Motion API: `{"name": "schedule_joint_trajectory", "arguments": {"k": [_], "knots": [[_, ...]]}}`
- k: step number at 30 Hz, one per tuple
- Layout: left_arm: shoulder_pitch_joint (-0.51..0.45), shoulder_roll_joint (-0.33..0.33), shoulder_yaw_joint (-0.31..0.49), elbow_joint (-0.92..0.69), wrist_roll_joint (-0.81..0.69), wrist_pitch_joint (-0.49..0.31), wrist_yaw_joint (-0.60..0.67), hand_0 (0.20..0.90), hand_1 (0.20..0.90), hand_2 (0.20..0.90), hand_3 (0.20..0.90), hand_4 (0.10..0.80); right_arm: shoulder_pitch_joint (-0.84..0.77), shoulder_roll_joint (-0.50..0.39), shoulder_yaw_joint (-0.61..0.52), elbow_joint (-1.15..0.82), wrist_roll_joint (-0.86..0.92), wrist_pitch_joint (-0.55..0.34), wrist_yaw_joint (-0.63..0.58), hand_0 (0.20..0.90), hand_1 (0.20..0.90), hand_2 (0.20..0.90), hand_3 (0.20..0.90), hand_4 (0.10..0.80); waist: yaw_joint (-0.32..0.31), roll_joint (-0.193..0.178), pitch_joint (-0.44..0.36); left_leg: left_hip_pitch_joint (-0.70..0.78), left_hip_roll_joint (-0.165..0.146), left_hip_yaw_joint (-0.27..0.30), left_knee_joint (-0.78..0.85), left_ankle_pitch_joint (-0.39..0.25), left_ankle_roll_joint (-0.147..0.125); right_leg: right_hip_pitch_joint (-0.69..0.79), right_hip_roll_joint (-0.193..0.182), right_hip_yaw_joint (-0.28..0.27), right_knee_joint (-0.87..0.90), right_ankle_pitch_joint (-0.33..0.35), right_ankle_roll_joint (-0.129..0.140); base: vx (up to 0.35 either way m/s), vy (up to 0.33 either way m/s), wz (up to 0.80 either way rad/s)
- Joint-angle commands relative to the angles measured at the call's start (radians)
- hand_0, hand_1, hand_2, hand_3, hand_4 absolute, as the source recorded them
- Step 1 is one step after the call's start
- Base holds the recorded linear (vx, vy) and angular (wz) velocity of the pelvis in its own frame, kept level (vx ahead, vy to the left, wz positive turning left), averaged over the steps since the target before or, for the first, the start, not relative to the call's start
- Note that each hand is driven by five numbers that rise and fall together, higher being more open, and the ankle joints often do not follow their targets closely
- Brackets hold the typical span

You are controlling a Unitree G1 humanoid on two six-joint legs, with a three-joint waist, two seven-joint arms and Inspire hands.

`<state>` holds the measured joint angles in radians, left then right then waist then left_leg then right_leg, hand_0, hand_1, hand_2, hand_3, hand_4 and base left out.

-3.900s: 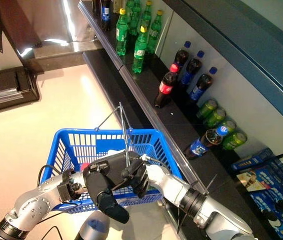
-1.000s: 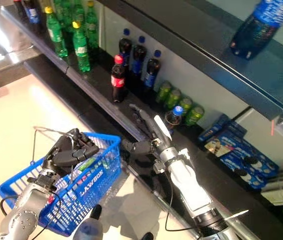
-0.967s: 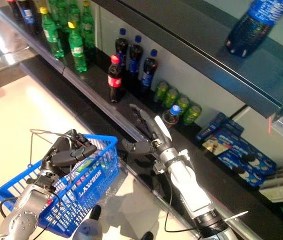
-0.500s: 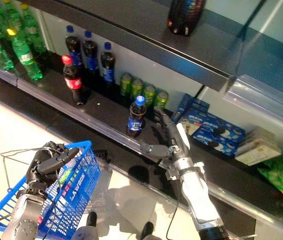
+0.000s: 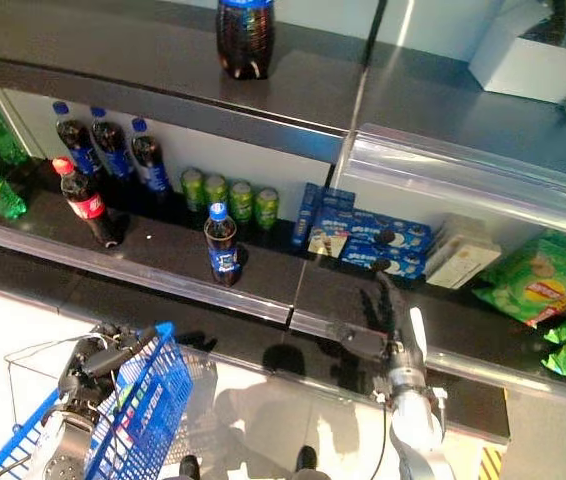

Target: Pick up the drink and place into the basket.

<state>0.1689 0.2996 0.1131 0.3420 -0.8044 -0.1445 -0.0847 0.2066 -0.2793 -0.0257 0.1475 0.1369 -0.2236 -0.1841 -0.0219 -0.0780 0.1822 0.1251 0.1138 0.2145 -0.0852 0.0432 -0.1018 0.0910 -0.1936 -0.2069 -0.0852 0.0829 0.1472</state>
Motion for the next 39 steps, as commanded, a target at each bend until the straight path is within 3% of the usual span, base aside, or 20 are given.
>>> {"name": "schedule_joint_trajectory", "arguments": {"k": [1,15,23,31,39], "knots": [[-0.134,0.034,0.121,-0.031,0.042,-0.24,-0.016,0.3,0.3,0.3,0.2,0.1,0.003,-0.033,-0.05,0.002,0.046,-0.12,-0.073,0.9,0.9,0.9,0.9,0.8,-0.004,0.065,-0.157,0.014,0.003,0.007,-0.002,-0.03,0.043,0.031,-0.044,-0.018,0.046,-0.006,0.03,0.01,0.018,-0.07],[-0.153,-0.003,0.155,0.359,0.051,-0.237,0.083,0.3,0.3,0.3,0.2,0.1,-0.021,0.01,-0.08,0.405,0.047,-0.13,-0.176,0.9,0.9,0.9,0.9,0.8,-0.015,0.072,-0.157,0.019,0.006,0.028,-0.002,-0.034,0.038,0.025,-0.038,-0.014,0.052,-0.015,0.024,0.013,-0.001,-0.11],[-0.151,0.019,0.167,0.576,0.094,-0.193,0.099,0.3,0.3,0.3,0.2,0.1,-0.047,-0.015,-0.062,0.703,-0.016,-0.13,-0.142,0.9,0.9,0.9,0.9,0.8,-0.001,0.072,-0.157,0.022,0.004,0.027,-0.002,-0.038,0.043,0.024,-0.037,-0.024,0.079,-0.025,0.02,0.007,-0.007,0.0],[-0.159,0.029,0.161,0.672,0.106,-0.176,0.082,0.3,0.3,0.3,0.2,0.1,-0.069,-0.021,-0.03,0.825,-0.022,-0.132,-0.078,0.9,0.9,0.9,0.9,0.8,0.014,0.075,-0.154,0.028,0.005,0.015,0.002,-0.039,0.044,0.029,-0.03,-0.033,0.089,-0.038,0.011,0.021,-0.029,0.0],[-0.15,0.018,0.148,0.658,0.104,-0.178,0.048,0.3,0.3,0.3,0.2,0.1,-0.083,-0.02,-0.003,0.833,-0.013,-0.115,-0.056,0.9,0.9,0.9,0.9,0.8,0.034,0.075,-0.143,0.023,0.024,-0.016,0.04,-0.039,0.033,0.039,-0.002,-0.038,0.093,-0.064,-0.018,0.005,-0.072,0.02]]}}
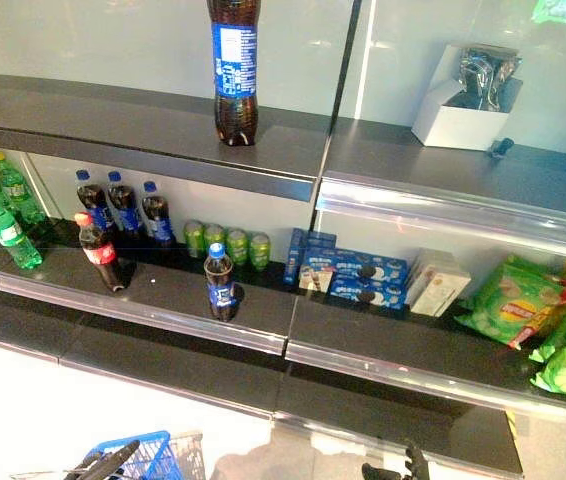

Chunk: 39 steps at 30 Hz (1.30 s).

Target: Pick up the drink and place into the basket.

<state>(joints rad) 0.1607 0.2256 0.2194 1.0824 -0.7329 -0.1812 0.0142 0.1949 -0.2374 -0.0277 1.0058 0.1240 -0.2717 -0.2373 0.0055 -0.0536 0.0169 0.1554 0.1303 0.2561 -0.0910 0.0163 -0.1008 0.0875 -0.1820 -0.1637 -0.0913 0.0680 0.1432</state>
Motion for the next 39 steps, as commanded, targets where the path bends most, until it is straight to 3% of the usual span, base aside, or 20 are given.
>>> {"name": "schedule_joint_trajectory", "arguments": {"k": [1,6,8,11,15,16,18,19,20,21,23,24,29,31,33,36,39], "knots": [[-0.142,0.092,0.042,-0.082,0.033,-0.142,-0.051,0.3,0.3,0.3,0.2,0.1,-0.071,-0.062,-0.001,-0.025,0.0,-0.067,-0.003,0.9,0.9,0.9,0.9,0.8,0.007,0.051,0.023,-0.007,0.008,-0.058,0.046,-0.012,0.032,0.043,-0.013,-0.082,0.099,-0.049,-0.014,-0.004,-0.038,0.03],[-0.134,0.085,0.022,-0.049,0.091,-0.112,-0.086,0.3,0.3,0.3,0.2,0.1,-0.085,-0.065,-0.002,0.06,0.061,0.013,0.081,0.9,0.9,0.9,0.9,0.8,0.025,0.064,0.028,-0.016,0.011,-0.088,0.058,-0.011,0.022,0.047,-0.01,-0.098,0.105,-0.06,-0.022,0.001,-0.007,0.13],[-0.134,0.084,0.007,-0.012,0.12,-0.096,-0.1,0.3,0.3,0.3,0.2,0.1,-0.099,-0.06,-0.008,0.173,0.08,0.126,0.198,0.9,0.9,0.9,0.9,0.8,0.035,0.067,0.026,-0.014,0.005,-0.095,0.062,-0.015,0.022,0.05,-0.013,-0.107,0.111,-0.065,-0.025,0.033,-0.003,0.02],[-0.128,0.074,-0.009,0.01,0.148,-0.078,-0.108,0.3,0.3,0.3,0.2,0.1,-0.117,-0.066,-0.002,0.287,0.047,0.212,0.305,0.9,0.9,0.9,0.9,0.8,0.062,0.069,0.027,-0.012,0.004,-0.113,0.069,-0.018,0.02,0.061,-0.008,-0.126,0.115,-0.074,-0.033,0.048,-0.063,0.11],[-0.115,0.067,-0.028,0.026,0.167,-0.057,-0.127,0.3,0.3,0.3,0.2,0.1,-0.145,-0.066,0.047,0.321,-0.026,0.251,0.365,0.9,0.9,0.9,0.9,0.8,0.106,0.067,0.032,-0.019,0.008,-0.15,0.08,-0.008,0.007,0.076,0.008,-0.155,0.106,-0.079,-0.049,0.032,-0.13,0.24],[-0.11,0.063,-0.034,0.023,0.162,-0.049,-0.128,0.3,0.3,0.3,0.2,0.1,-0.156,-0.066,0.07,0.32,-0.033,0.252,0.379,0.9,0.9,0.9,0.9,0.8,0.123,0.067,0.039,-0.028,0.017,-0.159,0.085,0.006,-0.005,0.084,0.015,-0.168,0.093,-0.075,-0.055,-0.009,-0.153,0.26],[-0.104,0.048,-0.035,0.016,0.164,-0.044,-0.136,0.3,0.3,0.3,0.2,0.1,-0.174,-0.063,0.097,0.298,-0.034,0.26,0.398,0.9,0.9,0.9,0.9,0.8,0.156,0.079,0.053,-0.061,0.048,-0.171,0.075,0.103,-0.041,0.099,0.035,-0.199,0.055,-0.062,-0.054,-0.058,-0.103,0.37],[-0.104,0.045,-0.035,0.013,0.166,-0.041,-0.14,0.3,0.3,0.3,0.2,0.1,-0.177,-0.063,0.1,0.293,-0.037,0.26,0.399,0.9,0.9,0.9,0.9,0.8,0.159,0.081,0.055,-0.068,0.052,-0.173,0.069,0.119,-0.046,0.102,0.039,-0.206,0.047,-0.059,-0.054,-0.155,-0.052,0.46],[-0.119,0.038,-0.041,0.01,0.165,-0.031,-0.162,0.3,0.3,0.3,0.2,0.1,-0.188,-0.06,0.122,0.277,-0.04,0.253,0.39,0.9,0.9,0.9,0.9,0.8,0.166,0.095,0.073,-0.12,0.099,-0.071,0.046,0.195,-0.078,0.118,0.051,-0.266,0.023,-0.058,-0.054,-0.211,0.003,0.54],[-0.132,0.035,-0.047,0.013,0.172,-0.025,-0.173,0.3,0.3,0.3,0.2,0.1,-0.189,-0.061,0.127,0.27,-0.037,0.248,0.379,0.9,0.9,0.9,0.9,0.8,0.161,0.1,0.078,-0.142,0.132,0.002,0.037,0.237,-0.091,0.122,0.054,-0.307,0.02,-0.058,-0.056,-0.233,0.024,0.92],[-0.151,0.029,-0.055,0.018,0.174,-0.02,-0.175,0.3,0.3,0.3,0.2,0.1,-0.187,-0.064,0.133,0.26,-0.035,0.248,0.355,0.9,0.9,0.9,0.9,0.8,0.15,0.098,0.085,-0.146,0.151,0.062,0.035,0.259,-0.112,0.135,0.055,-0.339,0.016,-0.07,-0.052,-0.101,0.033,1.38],[-0.161,0.023,-0.061,0.024,0.172,-0.023,-0.173,0.3,0.3,0.3,0.2,0.1,-0.186,-0.066,0.136,0.255,-0.061,0.25,0.352,0.9,0.9,0.9,0.9,0.8,0.144,0.095,0.089,-0.149,0.149,0.09,0.054,0.256,-0.109,0.132,0.051,-0.361,0.02,-0.067,-0.054,-0.08,0.041,1.33],[-0.188,0.005,-0.064,0.053,0.125,-0.04,-0.16,0.3,0.3,0.3,0.2,0.1,-0.162,-0.074,0.125,0.281,-0.142,0.235,0.362,0.9,0.9,0.9,0.9,0.8,0.105,0.086,0.081,-0.128,0.091,0.25,0.082,0.184,-0.071,0.119,0.031,-0.441,0.054,-0.068,-0.061,-0.005,0.125,1.03],[-0.185,0.009,-0.055,0.063,0.127,-0.041,-0.175,0.3,0.3,0.3,0.2,0.1,-0.149,-0.075,0.114,0.297,-0.15,0.223,0.36,0.9,0.9,0.9,0.9,0.8,0.106,0.089,0.072,-0.122,0.072,0.279,0.048,0.174,-0.057,0.125,0.031,-0.46,0.073,-0.081,-0.059,0.139,0.223,0.99],[-0.176,0.01,-0.047,0.065,0.116,-0.041,-0.178,0.3,0.3,0.3,0.2,0.1,-0.146,-0.076,0.106,0.299,-0.163,0.221,0.359,0.9,0.9,0.9,0.9,0.8,0.111,0.087,0.066,-0.114,0.051,0.275,0.024,0.154,-0.039,0.127,0.028,-0.464,0.081,-0.086,-0.056,0.152,0.249,0.82],[-0.142,0.015,-0.01,0.078,0.086,-0.042,-0.203,0.3,0.3,0.3,0.2,0.1,-0.145,-0.065,0.097,0.292,-0.183,0.222,0.362,0.9,0.9,0.9,0.9,0.8,0.143,0.072,0.042,-0.102,-0.021,0.201,0.017,0.083,0.019,0.123,0.011,-0.443,0.12,-0.102,-0.042,0.262,0.344,0.34],[-0.143,0.025,-0.003,0.076,0.094,-0.027,-0.208,0.3,0.3,0.3,0.2,0.1,-0.142,-0.052,0.104,0.278,-0.175,0.212,0.359,0.9,0.9,0.9,0.9,0.8,0.153,0.054,0.032,-0.091,-0.059,0.171,0.015,0.051,0.049,0.116,-0.016,-0.432,0.153,-0.082,-0.021,0.177,0.24,0.44]]}}
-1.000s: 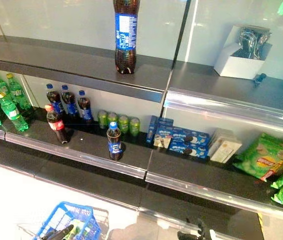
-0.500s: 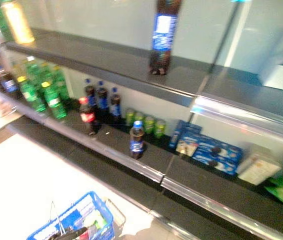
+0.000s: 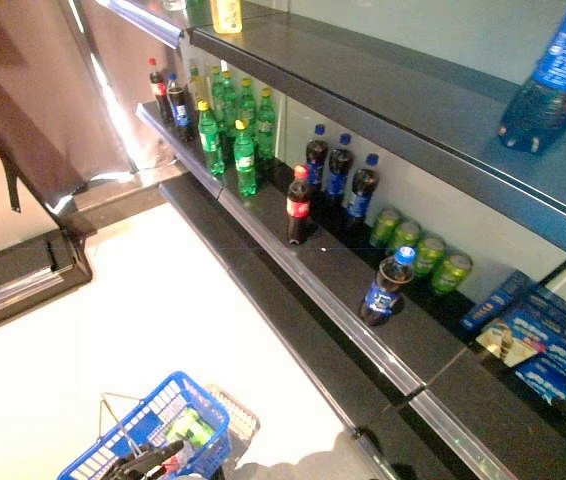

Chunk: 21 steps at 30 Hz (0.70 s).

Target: Pick up the drink and place into the basket.

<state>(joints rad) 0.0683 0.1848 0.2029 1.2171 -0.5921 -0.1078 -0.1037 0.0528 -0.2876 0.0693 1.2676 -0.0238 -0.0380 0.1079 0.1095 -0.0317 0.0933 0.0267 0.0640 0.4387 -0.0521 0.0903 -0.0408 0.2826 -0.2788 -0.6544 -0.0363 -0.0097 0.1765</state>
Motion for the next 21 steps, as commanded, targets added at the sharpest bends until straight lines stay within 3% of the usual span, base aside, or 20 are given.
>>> {"name": "schedule_joint_trajectory", "arguments": {"k": [1,5,6,8,9,10,13,16,19,21], "knots": [[-0.055,0.073,0.012,-0.055,-0.052,-0.093,-0.096,0.3,0.3,0.3,0.2,0.1,0.003,0.003,0.007,0.004,-0.02,-0.018,0.011,0.9,0.9,0.9,0.9,0.8,0.048,0.022,-0.049,0.047,-0.015,-0.028,-0.025,-0.04,0.006,-0.089,0.058,0.07,0.134,0.017,-0.039,0.166,0.296,0.34],[-0.083,0.085,-0.013,-0.056,-0.064,-0.074,-0.108,0.3,0.3,0.3,0.2,0.1,0.001,0.013,0.007,-0.02,0.0,0.008,-0.013,0.9,0.9,0.9,0.9,0.8,0.036,0.003,-0.05,0.068,-0.072,-0.07,-0.027,-0.076,0.053,-0.15,-0.02,0.126,0.307,0.096,0.009,0.164,0.352,0.56],[-0.096,0.088,-0.027,-0.054,-0.071,-0.071,-0.11,0.3,0.3,0.3,0.2,0.1,0.001,0.014,0.004,-0.021,0.008,0.014,-0.022,0.9,0.9,0.9,0.9,0.8,0.029,0.002,-0.046,0.073,-0.093,-0.09,-0.026,-0.085,0.073,-0.183,-0.051,0.163,0.414,0.141,0.025,0.163,0.394,0.57],[-0.112,0.091,-0.053,-0.049,-0.079,-0.073,-0.108,0.3,0.3,0.3,0.2,0.1,0.002,0.01,0.001,-0.018,0.025,0.019,-0.028,0.9,0.9,0.9,0.9,0.8,0.01,0.006,-0.035,0.084,-0.12,-0.124,-0.025,-0.103,0.106,-0.274,-0.073,0.256,0.627,0.203,0.048,0.104,0.33,0.93],[-0.12,0.092,-0.07,-0.047,-0.095,-0.08,-0.103,0.3,0.3,0.3,0.2,0.1,0.003,0.009,0.0,-0.01,0.033,0.016,-0.033,0.9,0.9,0.9,0.9,0.8,-0.003,0.019,-0.028,0.079,-0.114,-0.134,-0.018,-0.097,0.124,-0.33,-0.057,0.291,0.715,0.239,0.021,0.059,0.231,1.06],[-0.125,0.091,-0.079,-0.042,-0.103,-0.083,-0.103,0.3,0.3,0.3,0.2,0.1,0.003,0.006,-0.003,-0.001,0.035,0.012,-0.035,0.9,0.9,0.9,0.9,0.8,-0.016,0.021,-0.021,0.086,-0.117,-0.154,-0.019,-0.1,0.129,-0.365,-0.034,0.338,0.761,0.241,0.013,0.052,0.158,1.01],[-0.139,0.087,-0.115,-0.037,-0.116,-0.097,-0.106,0.3,0.3,0.3,0.2,0.1,0.005,0.004,-0.001,0.022,0.059,0.0,-0.032,0.9,0.9,0.9,0.9,0.8,-0.058,0.013,0.0,0.109,-0.121,-0.241,-0.02,-0.098,0.122,-0.437,0.047,0.434,0.712,0.209,-0.019,0.197,0.023,0.89],[-0.15,0.086,-0.12,-0.049,-0.126,-0.092,-0.097,0.3,0.3,0.3,0.2,0.1,0.009,0.008,0.001,0.025,0.052,-0.001,-0.031,0.9,0.9,0.9,0.9,0.8,-0.081,0.001,0.011,0.129,-0.13,-0.29,-0.014,-0.118,0.113,-0.452,0.043,0.487,0.538,0.242,-0.012,0.23,-0.113,1.0],[-0.157,0.082,-0.132,-0.053,-0.124,-0.09,-0.098,0.3,0.3,0.3,0.2,0.1,0.012,0.014,0.005,0.033,0.06,-0.003,-0.041,0.9,0.9,0.9,0.9,0.8,-0.113,-0.027,0.021,0.149,-0.159,-0.347,0.003,-0.152,0.104,-0.466,0.089,0.531,0.282,0.255,-0.004,0.337,-0.169,0.72],[-0.156,0.077,-0.138,-0.048,-0.127,-0.096,-0.1,0.3,0.3,0.3,0.2,0.1,0.015,0.017,0.007,0.037,0.049,-0.006,-0.039,0.9,0.9,0.9,0.9,0.8,-0.131,-0.032,0.032,0.173,-0.17,-0.382,0.01,-0.178,0.1,-0.496,0.103,0.521,0.186,0.284,0.008,0.404,-0.12,0.75]]}}
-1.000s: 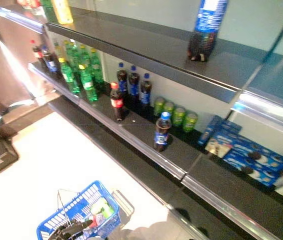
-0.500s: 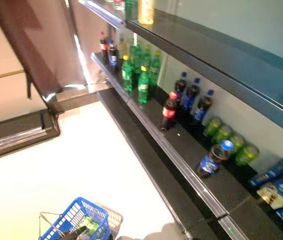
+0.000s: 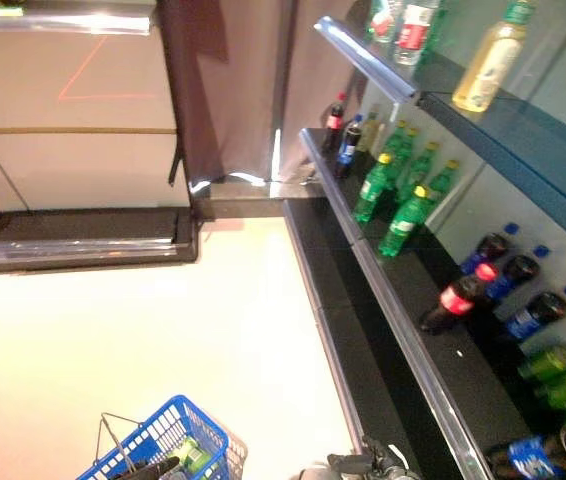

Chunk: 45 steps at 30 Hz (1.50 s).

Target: Pick up the drink and place into the basket.

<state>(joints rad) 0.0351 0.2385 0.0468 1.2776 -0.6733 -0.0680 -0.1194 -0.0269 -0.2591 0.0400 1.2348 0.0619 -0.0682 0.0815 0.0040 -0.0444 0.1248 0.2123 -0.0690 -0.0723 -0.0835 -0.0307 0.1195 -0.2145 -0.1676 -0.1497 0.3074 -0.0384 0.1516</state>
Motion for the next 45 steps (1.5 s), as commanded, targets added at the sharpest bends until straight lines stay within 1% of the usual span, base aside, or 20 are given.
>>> {"name": "schedule_joint_trajectory", "arguments": {"k": [1,3,5,9,11,12,13,14,16,20,24,30,32,34,35,36,39,41,42,45], "knots": [[-0.121,0.023,0.017,-0.107,-0.049,-0.139,-0.088,0.3,0.3,0.3,0.2,0.1,0.094,-0.011,0.035,0.072,-0.046,0.023,-0.009,0.9,0.9,0.9,0.9,0.8,-0.033,-0.021,0.009,0.003,-0.043,0.113,0.047,-0.071,-0.06,-0.034,-0.006,0.006,-0.186,0.331,0.04,0.419,-0.105,0.79],[-0.115,0.027,0.023,-0.092,-0.046,-0.146,-0.11,0.3,0.3,0.3,0.2,0.1,0.092,-0.009,0.032,0.08,-0.062,0.026,-0.004,0.9,0.9,0.9,0.9,0.8,-0.046,-0.016,0.024,0.024,-0.041,0.077,0.074,-0.106,-0.049,-0.078,0.016,0.02,-0.159,0.338,0.036,0.486,-0.129,0.55],[-0.112,0.027,0.027,-0.08,-0.039,-0.151,-0.125,0.3,0.3,0.3,0.2,0.1,0.095,-0.011,0.035,0.089,-0.056,0.025,-0.007,0.9,0.9,0.9,0.9,0.8,-0.049,-0.018,0.018,0.03,-0.043,0.056,0.096,-0.122,-0.049,-0.033,0.041,0.041,-0.193,0.291,0.018,0.365,-0.129,0.49],[-0.102,0.003,0.035,-0.069,-0.02,-0.16,-0.147,0.3,0.3,0.3,0.2,0.1,0.095,-0.015,0.037,0.1,-0.04,0.03,-0.018,0.9,0.9,0.9,0.9,0.8,-0.058,-0.018,-0.026,0.053,-0.042,0.046,0.179,-0.162,-0.077,0.047,0.077,0.035,-0.221,0.232,-0.029,0.281,-0.123,1.11],[-0.098,-0.02,0.032,-0.091,-0.034,-0.167,-0.153,0.3,0.3,0.3,0.2,0.1,0.086,-0.032,0.041,0.074,-0.06,0.035,-0.01,0.9,0.9,0.9,0.9,0.8,-0.048,-0.026,-0.034,-0.076,-0.018,0.115,0.496,0.013,-0.165,0.14,0.084,0.021,-0.26,0.187,-0.078,0.255,-0.191,0.4],[-0.097,-0.028,0.03,-0.099,-0.042,-0.168,-0.151,0.3,0.3,0.3,0.2,0.1,0.086,-0.038,0.041,0.069,-0.062,0.035,-0.012,0.9,0.9,0.9,0.9,0.8,-0.04,-0.027,-0.03,-0.134,-0.015,0.136,0.573,0.039,-0.183,0.161,0.081,0.008,-0.267,0.177,-0.09,0.168,-0.177,-0.04],[-0.098,-0.031,0.029,-0.109,-0.047,-0.162,-0.15,0.3,0.3,0.3,0.2,0.1,0.084,-0.047,0.033,0.068,-0.057,0.034,-0.013,0.9,0.9,0.9,0.9,0.8,-0.03,-0.043,-0.022,-0.228,0.03,0.202,0.668,0.074,-0.202,0.202,0.067,-0.013,-0.279,0.156,-0.106,0.098,-0.101,-0.15],[-0.1,-0.031,0.028,-0.112,-0.048,-0.158,-0.151,0.3,0.3,0.3,0.2,0.1,0.084,-0.05,0.029,0.068,-0.055,0.032,-0.012,0.9,0.9,0.9,0.9,0.8,-0.027,-0.041,-0.019,-0.252,0.051,0.213,0.69,0.072,-0.205,0.212,0.069,-0.021,-0.282,0.149,-0.11,0.099,-0.089,-0.13],[-0.111,-0.026,0.027,-0.124,-0.047,-0.143,-0.151,0.3,0.3,0.3,0.2,0.1,0.072,-0.053,0.023,0.074,-0.055,0.027,-0.004,0.9,0.9,0.9,0.9,0.8,-0.013,-0.041,-0.011,-0.281,0.112,0.248,0.653,0.057,-0.194,0.25,0.071,-0.043,-0.288,0.115,-0.119,0.152,-0.03,0.11],[-0.116,-0.016,0.046,-0.125,-0.076,-0.136,-0.148,0.3,0.3,0.3,0.2,0.1,0.04,-0.057,0.048,0.082,-0.073,0.042,-0.005,0.9,0.9,0.9,0.9,0.8,0.008,-0.01,-0.011,-0.225,0.133,0.26,0.289,0.057,-0.18,0.284,0.115,-0.007,-0.287,0.063,-0.104,0.252,0.116,-0.04],[-0.109,-0.018,0.046,-0.119,-0.075,-0.137,-0.158,0.3,0.3,0.3,0.2,0.1,0.065,-0.055,0.055,0.098,-0.068,0.032,-0.025,0.9,0.9,0.9,0.9,0.8,0.03,0.014,-0.007,-0.289,0.221,0.248,0.065,0.209,-0.236,0.336,0.156,0.039,-0.285,-0.001,-0.114,0.407,0.197,-0.16],[-0.086,-0.018,0.066,-0.155,-0.059,-0.123,-0.151,0.3,0.3,0.3,0.2,0.1,0.072,-0.055,0.042,0.111,-0.075,0.024,-0.037,0.9,0.9,0.9,0.9,0.8,0.055,0.013,-0.007,-0.282,0.175,0.263,0.061,0.163,-0.199,0.362,0.134,0.014,-0.225,-0.04,-0.101,0.341,0.18,-0.18],[-0.087,0.0,0.061,-0.167,-0.054,-0.109,-0.154,0.3,0.3,0.3,0.2,0.1,0.078,-0.046,0.043,0.096,-0.077,0.022,-0.022,0.9,0.9,0.9,0.9,0.8,0.056,-0.002,-0.016,-0.259,0.128,0.259,0.062,0.129,-0.161,0.353,0.114,0.027,-0.165,-0.012,-0.071,0.367,0.215,-0.09],[-0.104,0.026,0.044,-0.178,-0.065,-0.092,-0.154,0.3,0.3,0.3,0.2,0.1,0.075,-0.034,0.055,0.078,-0.045,0.033,-0.032,0.9,0.9,0.9,0.9,0.8,0.045,-0.007,-0.02,-0.226,0.085,0.241,0.053,0.105,-0.119,0.28,0.107,0.062,0.024,0.039,-0.022,0.294,0.223,-0.04],[-0.107,0.03,0.04,-0.179,-0.067,-0.09,-0.153,0.3,0.3,0.3,0.2,0.1,0.075,-0.032,0.056,0.074,-0.037,0.035,-0.033,0.9,0.9,0.9,0.9,0.8,0.044,-0.004,-0.022,-0.223,0.084,0.236,0.049,0.104,-0.115,0.26,0.113,0.069,0.052,0.056,-0.015,0.201,0.198,-0.05],[-0.116,0.039,0.022,-0.183,-0.064,-0.091,-0.147,0.3,0.3,0.3,0.2,0.1,0.075,-0.027,0.053,0.067,-0.037,0.033,-0.025,0.9,0.9,0.9,0.9,0.8,0.033,0.012,-0.019,-0.198,0.079,0.221,0.036,0.094,-0.099,0.178,0.135,0.083,0.234,0.098,0.013,0.182,0.181,-0.07],[-0.116,0.046,0.003,-0.2,-0.052,-0.091,-0.124,0.3,0.3,0.3,0.2,0.1,0.082,-0.021,0.054,0.051,-0.041,0.025,-0.007,0.9,0.9,0.9,0.9,0.8,0.022,0.031,-0.01,-0.172,0.081,0.222,0.04,0.071,-0.086,0.045,0.126,0.066,0.443,0.13,0.02,0.13,0.129,0.0],[-0.116,0.048,0.003,-0.21,-0.059,-0.085,-0.106,0.3,0.3,0.3,0.2,0.1,0.087,-0.013,0.062,0.047,-0.052,0.02,-0.002,0.9,0.9,0.9,0.9,0.8,0.019,0.026,-0.009,-0.157,0.076,0.239,0.045,0.052,-0.082,0.026,0.074,0.042,0.372,0.132,0.009,0.192,0.046,0.17],[-0.117,0.048,0.003,-0.211,-0.058,-0.084,-0.106,0.3,0.3,0.3,0.2,0.1,0.087,-0.012,0.063,0.047,-0.051,0.021,-0.002,0.9,0.9,0.9,0.9,0.8,0.017,0.025,-0.007,-0.152,0.074,0.237,0.045,0.051,-0.083,0.033,0.072,0.038,0.352,0.132,0.008,0.282,-0.084,0.14],[-0.135,0.036,-0.019,-0.222,-0.036,-0.078,-0.101,0.3,0.3,0.3,0.2,0.1,0.089,-0.002,0.062,0.049,-0.018,0.018,-0.023,0.9,0.9,0.9,0.9,0.8,-0.001,-0.005,-0.002,-0.113,0.041,0.216,0.05,0.025,-0.106,0.092,0.052,-0.003,-0.088,0.135,-0.009,0.298,-0.16,0.2]]}}
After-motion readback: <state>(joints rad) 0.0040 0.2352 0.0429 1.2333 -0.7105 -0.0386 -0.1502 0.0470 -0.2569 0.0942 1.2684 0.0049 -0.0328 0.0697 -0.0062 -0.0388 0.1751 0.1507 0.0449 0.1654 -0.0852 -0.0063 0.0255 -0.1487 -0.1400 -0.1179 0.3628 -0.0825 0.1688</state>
